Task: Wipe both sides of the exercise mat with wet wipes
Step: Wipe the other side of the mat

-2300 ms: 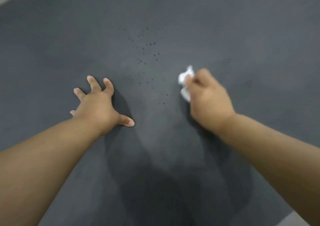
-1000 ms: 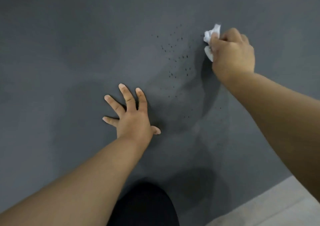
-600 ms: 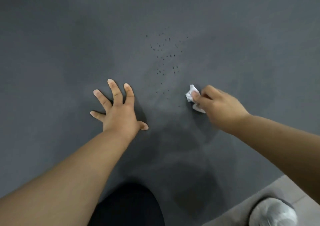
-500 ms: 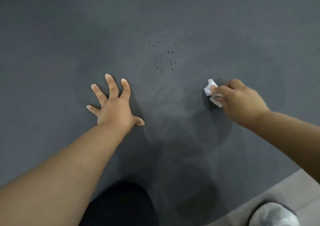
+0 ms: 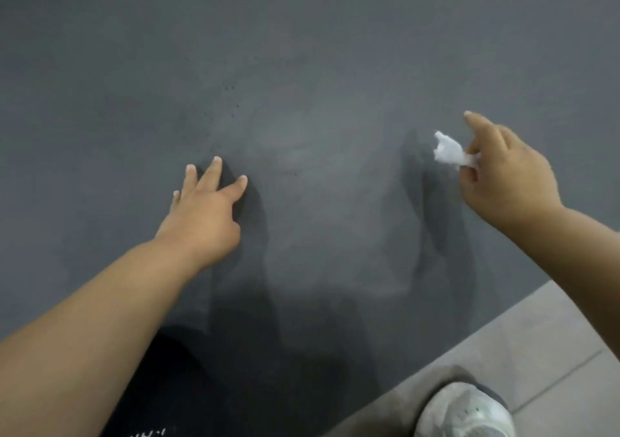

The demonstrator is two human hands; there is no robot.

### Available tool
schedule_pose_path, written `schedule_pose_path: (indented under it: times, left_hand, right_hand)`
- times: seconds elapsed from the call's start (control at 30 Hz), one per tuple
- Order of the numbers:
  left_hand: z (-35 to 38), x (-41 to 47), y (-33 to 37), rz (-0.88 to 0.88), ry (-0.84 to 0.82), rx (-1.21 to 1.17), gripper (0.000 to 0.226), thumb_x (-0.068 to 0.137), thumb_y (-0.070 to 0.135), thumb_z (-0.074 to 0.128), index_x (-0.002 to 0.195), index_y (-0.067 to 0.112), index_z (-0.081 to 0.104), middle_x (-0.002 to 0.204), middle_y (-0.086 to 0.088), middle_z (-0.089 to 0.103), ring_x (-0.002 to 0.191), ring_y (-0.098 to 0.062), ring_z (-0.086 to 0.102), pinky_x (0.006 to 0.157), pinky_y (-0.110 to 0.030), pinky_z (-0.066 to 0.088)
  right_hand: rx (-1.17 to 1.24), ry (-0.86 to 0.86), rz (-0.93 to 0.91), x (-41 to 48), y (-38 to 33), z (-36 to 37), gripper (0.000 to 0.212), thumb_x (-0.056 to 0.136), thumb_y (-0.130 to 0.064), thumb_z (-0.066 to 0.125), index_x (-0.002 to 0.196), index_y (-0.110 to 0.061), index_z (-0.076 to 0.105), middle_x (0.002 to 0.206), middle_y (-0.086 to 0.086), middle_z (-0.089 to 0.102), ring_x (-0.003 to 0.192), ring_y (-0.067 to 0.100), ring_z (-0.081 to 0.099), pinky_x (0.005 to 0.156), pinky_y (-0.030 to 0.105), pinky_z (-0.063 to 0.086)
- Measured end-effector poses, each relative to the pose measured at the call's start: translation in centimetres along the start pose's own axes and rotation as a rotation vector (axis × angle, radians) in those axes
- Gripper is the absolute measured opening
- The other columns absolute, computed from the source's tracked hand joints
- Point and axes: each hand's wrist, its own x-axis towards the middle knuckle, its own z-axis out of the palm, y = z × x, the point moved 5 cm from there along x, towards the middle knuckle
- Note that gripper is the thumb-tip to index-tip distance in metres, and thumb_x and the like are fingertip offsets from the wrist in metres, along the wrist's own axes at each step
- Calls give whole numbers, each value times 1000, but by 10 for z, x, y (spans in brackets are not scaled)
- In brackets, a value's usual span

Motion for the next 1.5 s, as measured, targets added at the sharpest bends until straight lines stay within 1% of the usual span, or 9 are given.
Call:
schedule_pose_path:
  times: [0.23,0.43,0.63,0.77,0.87,1.0,1.17,1.33,1.5]
  left_hand:
    - [32,-35,68,26,-34,-80,67,89,14,48,148,32,22,158,0,-11,145,-26,-11,118,-39,10]
    - [37,-41,90,15,-29,-35,61,92,21,50,147,29,25,158,-3,-7,145,-26,-8,117,-41,12]
    - [41,-46,106,79,-39,18,59,93,24,51,147,29,26,158,2,-5,145,-24,-5,116,-39,15]
    - [49,-48,109,62,-25,20,60,93,27,51,147,27,25,158,2,-8,145,-24,-7,115,-39,16]
    - [52,-48,113,53,20,-11,60,93,29,52,147,25,26,158,2,-6,145,-24,-7,116,-39,14]
    - [56,-49,126,88,70,-47,61,93,33,51,148,25,24,158,1,-6,145,-22,-12,117,-35,7]
    - [65,-49,132,79,66,-49,63,93,33,52,148,23,22,158,1,-8,145,-22,-12,117,-39,11]
    - [65,-48,140,58,68,-35,63,92,27,54,146,16,25,158,-5,-4,145,-27,-9,117,-48,14]
    - [65,-45,141,55,82,-43,62,90,28,57,144,14,29,158,-8,-1,145,-30,-7,117,-49,14]
  right_hand:
    - [174,-365,-238,-55,3,39,39,78,-1,60,118,-2,59,110,18,50,64,37,57,55,45,52]
    - [271,-199,-134,-33,18,32,16,86,-8,62,99,-10,70,97,11,54,76,34,56,63,37,47]
    - [234,-262,-94,-37,14,52,54,89,-4,51,137,-26,41,94,1,37,74,31,50,66,39,49]
    - [212,-177,1,-56,8,51,49,81,-1,62,129,-2,52,90,16,49,63,35,55,54,35,52]
    - [264,-170,-221,-94,-22,52,55,73,-3,68,124,9,52,91,24,56,52,34,56,40,29,47]
    - [298,-484,-538,-168,-58,56,46,96,-24,28,140,-13,37,122,11,53,93,33,59,73,40,53]
    - [282,-33,-46,-121,37,30,9,82,-7,58,80,-1,64,88,22,61,56,34,58,45,34,50]
    - [182,77,436,-117,104,23,17,89,-13,55,85,4,56,94,27,50,63,37,48,57,41,45]
    - [258,-79,-102,-169,4,37,18,86,-19,55,96,-9,66,82,14,55,57,34,54,47,34,48]
